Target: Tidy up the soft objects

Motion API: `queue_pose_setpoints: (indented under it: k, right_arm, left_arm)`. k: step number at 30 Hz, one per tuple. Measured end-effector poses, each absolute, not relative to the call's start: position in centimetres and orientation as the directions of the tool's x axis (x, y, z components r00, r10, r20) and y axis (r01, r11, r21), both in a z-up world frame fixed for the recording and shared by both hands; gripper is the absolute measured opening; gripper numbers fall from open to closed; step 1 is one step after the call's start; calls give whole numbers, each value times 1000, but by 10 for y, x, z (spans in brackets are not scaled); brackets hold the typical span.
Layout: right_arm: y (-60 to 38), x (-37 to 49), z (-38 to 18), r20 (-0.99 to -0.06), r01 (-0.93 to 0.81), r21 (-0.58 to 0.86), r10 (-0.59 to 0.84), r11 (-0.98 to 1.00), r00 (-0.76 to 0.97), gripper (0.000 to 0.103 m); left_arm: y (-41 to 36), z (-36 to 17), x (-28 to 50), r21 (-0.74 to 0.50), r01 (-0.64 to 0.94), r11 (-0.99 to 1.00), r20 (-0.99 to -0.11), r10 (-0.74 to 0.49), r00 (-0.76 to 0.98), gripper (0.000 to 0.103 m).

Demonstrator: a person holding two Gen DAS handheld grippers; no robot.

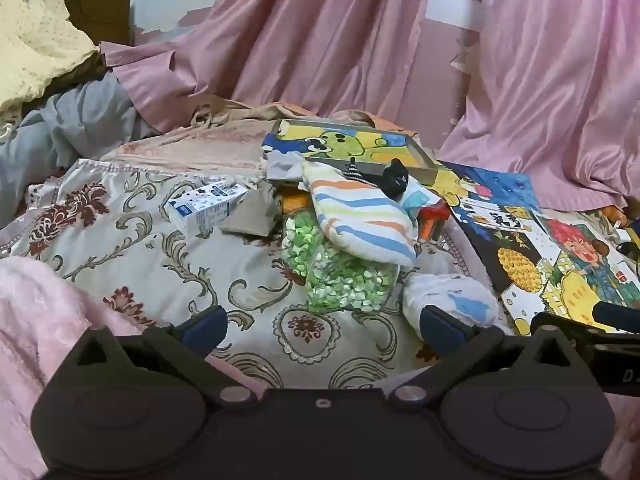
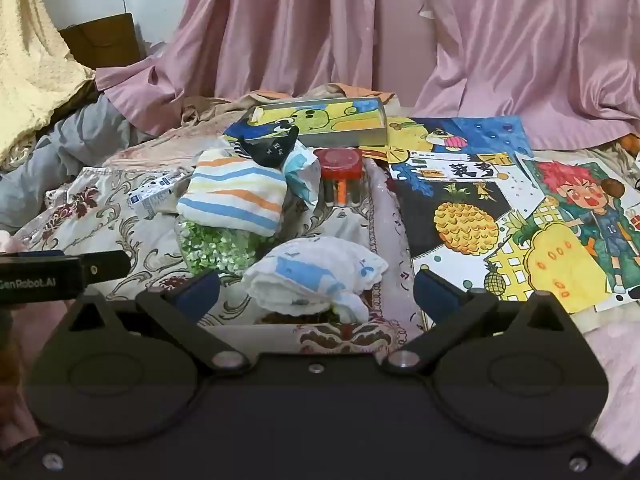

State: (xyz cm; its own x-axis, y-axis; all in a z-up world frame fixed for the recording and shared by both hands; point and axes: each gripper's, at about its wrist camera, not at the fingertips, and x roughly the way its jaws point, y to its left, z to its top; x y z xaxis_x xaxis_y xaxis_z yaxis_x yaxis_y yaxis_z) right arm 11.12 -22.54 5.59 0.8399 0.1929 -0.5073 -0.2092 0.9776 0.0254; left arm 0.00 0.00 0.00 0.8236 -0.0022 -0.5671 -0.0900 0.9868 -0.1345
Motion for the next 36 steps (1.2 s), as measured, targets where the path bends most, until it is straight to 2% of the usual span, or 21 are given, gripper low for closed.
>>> queue_pose_setpoints:
  k: [36]
  right_arm:
    - [-228, 110, 57, -490, -204, 45, 200, 978, 849, 103]
  left_arm:
    - [-2, 4, -3, -135, -83, 987, -552, -5, 834, 102]
